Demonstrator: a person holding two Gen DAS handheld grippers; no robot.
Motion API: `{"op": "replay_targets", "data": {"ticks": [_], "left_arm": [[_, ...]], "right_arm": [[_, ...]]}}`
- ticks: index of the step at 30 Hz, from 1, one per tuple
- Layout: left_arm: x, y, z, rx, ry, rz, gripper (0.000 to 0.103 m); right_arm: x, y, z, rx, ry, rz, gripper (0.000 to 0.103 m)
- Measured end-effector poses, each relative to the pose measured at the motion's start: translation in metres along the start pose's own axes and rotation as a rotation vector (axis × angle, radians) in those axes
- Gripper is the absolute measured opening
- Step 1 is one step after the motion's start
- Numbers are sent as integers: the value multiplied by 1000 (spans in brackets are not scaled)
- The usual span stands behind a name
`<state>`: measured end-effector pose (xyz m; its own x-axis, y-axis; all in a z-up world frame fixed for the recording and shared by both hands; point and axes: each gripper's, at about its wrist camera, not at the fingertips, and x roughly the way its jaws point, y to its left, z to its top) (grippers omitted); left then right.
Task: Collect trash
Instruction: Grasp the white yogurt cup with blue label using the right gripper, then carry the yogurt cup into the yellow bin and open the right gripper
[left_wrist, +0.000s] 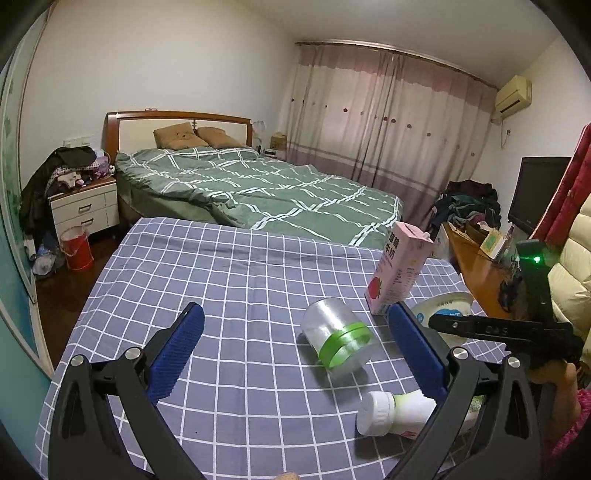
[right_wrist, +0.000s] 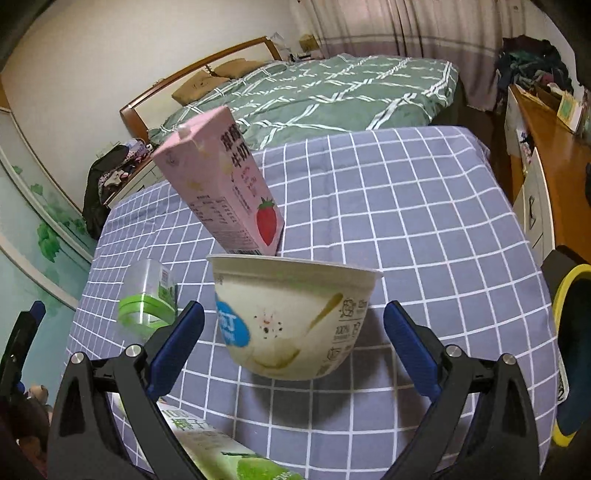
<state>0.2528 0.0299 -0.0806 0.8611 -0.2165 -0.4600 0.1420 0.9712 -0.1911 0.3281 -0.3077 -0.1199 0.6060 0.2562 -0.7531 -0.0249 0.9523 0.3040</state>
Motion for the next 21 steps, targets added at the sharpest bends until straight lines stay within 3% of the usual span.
{"op": "replay_targets", "data": {"ticks": [1, 2, 8, 15, 21], "left_arm": [[0, -1, 0, 2, 1, 0, 98], [0, -1, -1, 3, 1, 0, 98], [1, 0, -2, 6, 5, -3, 98], [3, -1, -3, 9, 8, -6, 98], [5, -4, -5, 19, 18, -13, 98]], "right_arm": [[1, -1, 0, 2, -1, 3, 79], [1, -3, 0, 9, 2, 14, 77], [-14, -8, -2, 19, -40, 26, 76], [-60, -21, -15, 21, -117, 36, 76], [-105, -74, -37, 85, -205, -72, 76]]}}
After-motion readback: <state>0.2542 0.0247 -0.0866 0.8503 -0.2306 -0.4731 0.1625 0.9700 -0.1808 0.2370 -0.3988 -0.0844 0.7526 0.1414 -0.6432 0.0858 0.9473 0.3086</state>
